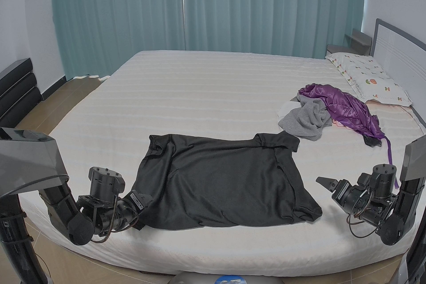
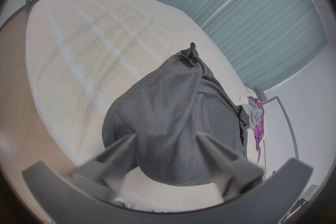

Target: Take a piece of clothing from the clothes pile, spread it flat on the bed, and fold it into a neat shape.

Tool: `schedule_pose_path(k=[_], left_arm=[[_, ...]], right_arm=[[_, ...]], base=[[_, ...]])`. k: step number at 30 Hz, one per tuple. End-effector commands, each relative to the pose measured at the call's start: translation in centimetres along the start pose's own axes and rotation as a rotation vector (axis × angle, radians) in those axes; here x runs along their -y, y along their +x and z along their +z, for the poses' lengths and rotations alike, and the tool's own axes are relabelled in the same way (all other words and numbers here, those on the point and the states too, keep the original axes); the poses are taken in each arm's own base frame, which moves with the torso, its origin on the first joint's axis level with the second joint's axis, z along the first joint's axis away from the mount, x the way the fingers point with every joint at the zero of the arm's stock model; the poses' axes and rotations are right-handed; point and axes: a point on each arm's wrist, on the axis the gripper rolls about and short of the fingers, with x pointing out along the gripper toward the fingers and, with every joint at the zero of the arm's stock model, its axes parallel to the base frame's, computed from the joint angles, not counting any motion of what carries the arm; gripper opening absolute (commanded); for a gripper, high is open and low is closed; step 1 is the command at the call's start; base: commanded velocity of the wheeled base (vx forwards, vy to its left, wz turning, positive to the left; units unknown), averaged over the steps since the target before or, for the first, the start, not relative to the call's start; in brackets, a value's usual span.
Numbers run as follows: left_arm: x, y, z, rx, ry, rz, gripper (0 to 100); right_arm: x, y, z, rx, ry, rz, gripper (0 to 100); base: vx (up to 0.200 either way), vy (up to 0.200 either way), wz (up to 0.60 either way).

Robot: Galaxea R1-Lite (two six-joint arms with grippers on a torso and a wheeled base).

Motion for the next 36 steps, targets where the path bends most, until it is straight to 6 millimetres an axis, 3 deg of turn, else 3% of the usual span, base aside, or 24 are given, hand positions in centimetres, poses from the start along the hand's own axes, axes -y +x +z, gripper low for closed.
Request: schedule_pose_path(k=[1,10,14,36], left_arm=[[-0.4,1.4,-0.2,-0.012,-0.003,0.025,0],[0.5,0.4,1.0,0.033,-0.015,-0.019,0],[1.4,-0.1,2.4,0.082,-0.025,-0.060,0],[4.7,2.2,5.4,0.121,-0.004,-0.106,0]], right_arm=[[0.2,0.2,-0.2,-0.008,0.000,-0.004,100],[0.3,0.4,-0.2,-0.010,0.003,-0.011,100],[0.3,0.4,-0.1,-0.005,0.003,-0.007,100],[0.3,0.4,-0.1,-0.002,0.005,-0.007,100]], base=[[0.000,0.000,0.00],[0.000,0.000,0.00],[0.000,0.000,0.00],[0.000,0.000,0.00]])
